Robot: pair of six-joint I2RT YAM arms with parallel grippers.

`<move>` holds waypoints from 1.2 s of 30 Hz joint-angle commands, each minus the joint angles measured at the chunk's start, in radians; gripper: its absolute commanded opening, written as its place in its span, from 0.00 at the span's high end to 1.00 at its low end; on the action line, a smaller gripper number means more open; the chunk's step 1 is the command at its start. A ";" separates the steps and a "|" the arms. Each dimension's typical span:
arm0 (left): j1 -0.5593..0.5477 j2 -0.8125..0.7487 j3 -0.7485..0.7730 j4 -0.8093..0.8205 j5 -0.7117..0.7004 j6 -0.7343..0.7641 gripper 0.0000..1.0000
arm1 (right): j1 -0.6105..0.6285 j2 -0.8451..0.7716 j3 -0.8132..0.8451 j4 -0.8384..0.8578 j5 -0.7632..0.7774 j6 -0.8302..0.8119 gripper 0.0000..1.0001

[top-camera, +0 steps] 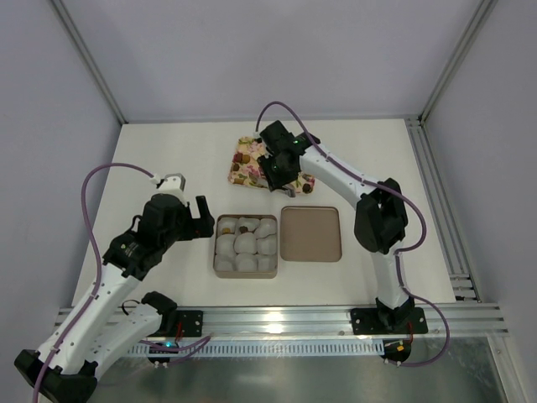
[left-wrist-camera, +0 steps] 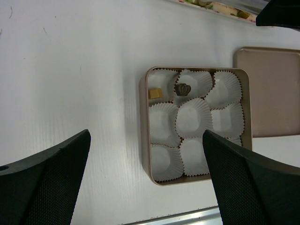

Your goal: Pack the chocolate

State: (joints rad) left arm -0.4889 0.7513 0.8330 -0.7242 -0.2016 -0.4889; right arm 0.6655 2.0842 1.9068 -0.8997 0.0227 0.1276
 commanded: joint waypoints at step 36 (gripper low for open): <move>0.004 -0.007 0.000 0.002 -0.019 0.000 0.00 | 0.002 -0.021 0.109 -0.019 0.010 0.014 0.67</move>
State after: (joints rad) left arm -0.4885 0.7513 0.8330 -0.7242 -0.2020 -0.4892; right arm 0.6655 2.1307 1.9720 -0.9180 0.0208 0.1337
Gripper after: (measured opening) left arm 0.996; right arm 0.326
